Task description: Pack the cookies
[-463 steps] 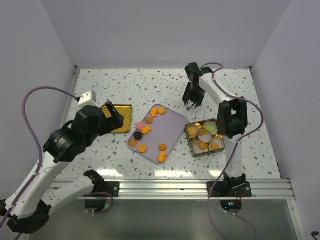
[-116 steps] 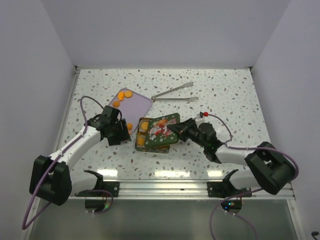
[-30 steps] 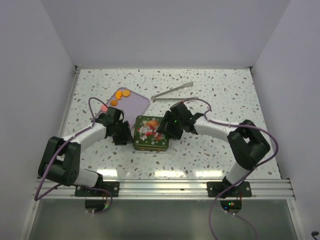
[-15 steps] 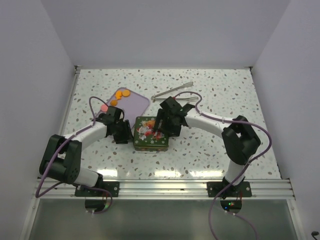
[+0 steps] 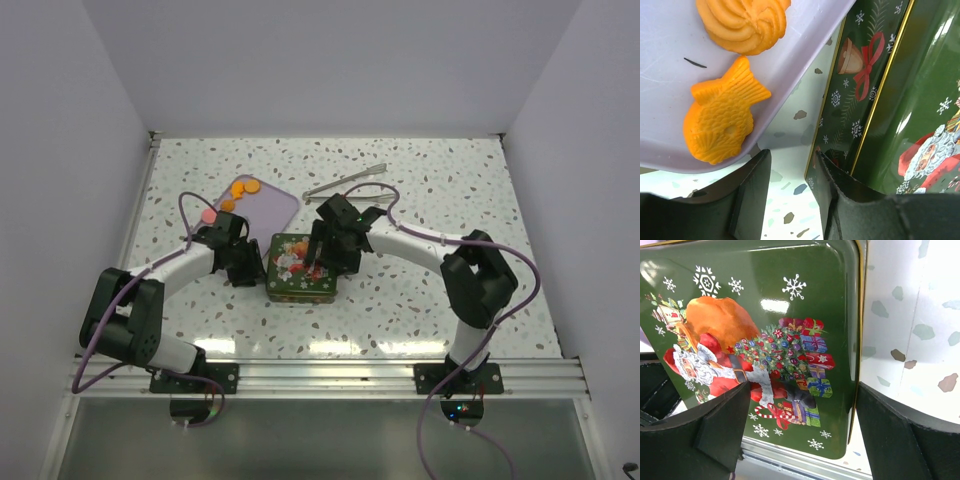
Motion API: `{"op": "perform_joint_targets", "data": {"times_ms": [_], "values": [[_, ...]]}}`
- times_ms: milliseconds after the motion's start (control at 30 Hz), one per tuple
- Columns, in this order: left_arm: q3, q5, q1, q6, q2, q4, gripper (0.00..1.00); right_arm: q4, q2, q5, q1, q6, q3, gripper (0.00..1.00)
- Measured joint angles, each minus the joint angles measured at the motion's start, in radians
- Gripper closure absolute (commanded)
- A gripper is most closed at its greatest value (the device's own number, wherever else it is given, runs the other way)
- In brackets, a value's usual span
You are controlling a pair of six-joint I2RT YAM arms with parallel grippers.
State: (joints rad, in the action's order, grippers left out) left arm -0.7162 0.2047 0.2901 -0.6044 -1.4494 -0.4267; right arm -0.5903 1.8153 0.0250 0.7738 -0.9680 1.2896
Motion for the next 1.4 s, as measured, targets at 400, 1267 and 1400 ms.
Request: {"op": "perform_joint_targets", "data": {"times_ms": [400, 1267, 1400], "values": [[-0.034, -0.099, 0.000, 0.023, 0.055, -0.088, 0.55, 0.053, -0.014, 0.023, 0.005, 0.001, -0.044, 0.15], [-0.243, -0.002, 0.130, 0.066, 0.253, -0.219, 1.00, 0.092, -0.029, 0.045, 0.005, -0.002, -0.077, 0.15], [-0.168, -0.005, 0.132, 0.066, 0.249, -0.192, 1.00, 0.092, -0.029, 0.045, 0.005, -0.006, -0.077, 0.15]]}}
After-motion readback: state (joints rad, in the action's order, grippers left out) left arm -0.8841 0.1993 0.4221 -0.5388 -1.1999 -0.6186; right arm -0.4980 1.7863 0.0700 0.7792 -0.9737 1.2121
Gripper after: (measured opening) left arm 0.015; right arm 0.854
